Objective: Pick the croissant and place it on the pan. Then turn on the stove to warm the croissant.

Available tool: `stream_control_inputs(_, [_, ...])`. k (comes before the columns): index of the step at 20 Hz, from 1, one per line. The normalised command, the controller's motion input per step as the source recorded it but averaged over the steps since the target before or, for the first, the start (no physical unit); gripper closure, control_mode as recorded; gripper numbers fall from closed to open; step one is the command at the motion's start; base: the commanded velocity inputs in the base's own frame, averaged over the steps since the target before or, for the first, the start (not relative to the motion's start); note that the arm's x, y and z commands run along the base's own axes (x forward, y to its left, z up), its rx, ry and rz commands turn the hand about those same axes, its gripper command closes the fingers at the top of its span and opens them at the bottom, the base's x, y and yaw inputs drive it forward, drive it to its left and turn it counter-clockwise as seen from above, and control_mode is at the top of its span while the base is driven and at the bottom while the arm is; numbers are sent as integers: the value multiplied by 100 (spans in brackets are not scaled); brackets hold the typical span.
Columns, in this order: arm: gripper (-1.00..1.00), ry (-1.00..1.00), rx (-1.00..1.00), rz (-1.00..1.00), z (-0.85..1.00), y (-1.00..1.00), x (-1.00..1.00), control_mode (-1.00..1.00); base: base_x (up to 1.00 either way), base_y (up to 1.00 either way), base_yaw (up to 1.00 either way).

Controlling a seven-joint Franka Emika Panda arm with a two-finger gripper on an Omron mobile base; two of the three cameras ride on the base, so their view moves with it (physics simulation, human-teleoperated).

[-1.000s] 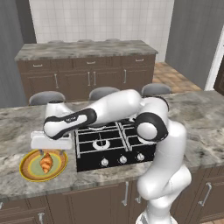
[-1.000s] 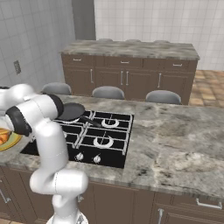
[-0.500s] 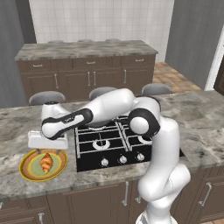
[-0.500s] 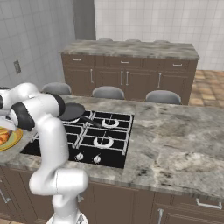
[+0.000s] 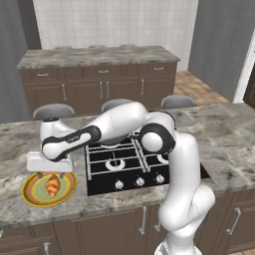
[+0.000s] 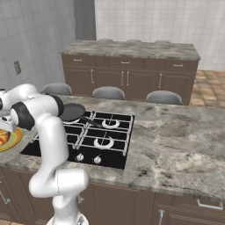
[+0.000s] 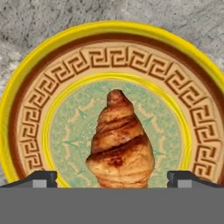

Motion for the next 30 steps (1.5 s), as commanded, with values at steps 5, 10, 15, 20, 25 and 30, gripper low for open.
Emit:
stream_control_inputs(5, [-100,0,-1,-1,0,0,-1,-100,0,0,0])
stream_control_inputs(10, [-100,0,0,-1,0,-3,-25,-100,0,0,0])
stream_control_inputs(15, [-100,-2,0,-3,0,-10,-24,-100,0,0,0])
stream_control_inputs(20, [-100,-2,0,-1,0,-35,-1,-100,0,0,0])
stream_control_inputs(25, [-100,-1,0,0,0,-34,0,-100,0,0,0])
stream_control_inputs(30, [-100,0,0,0,-17,-2,0,-100,0,0,0])
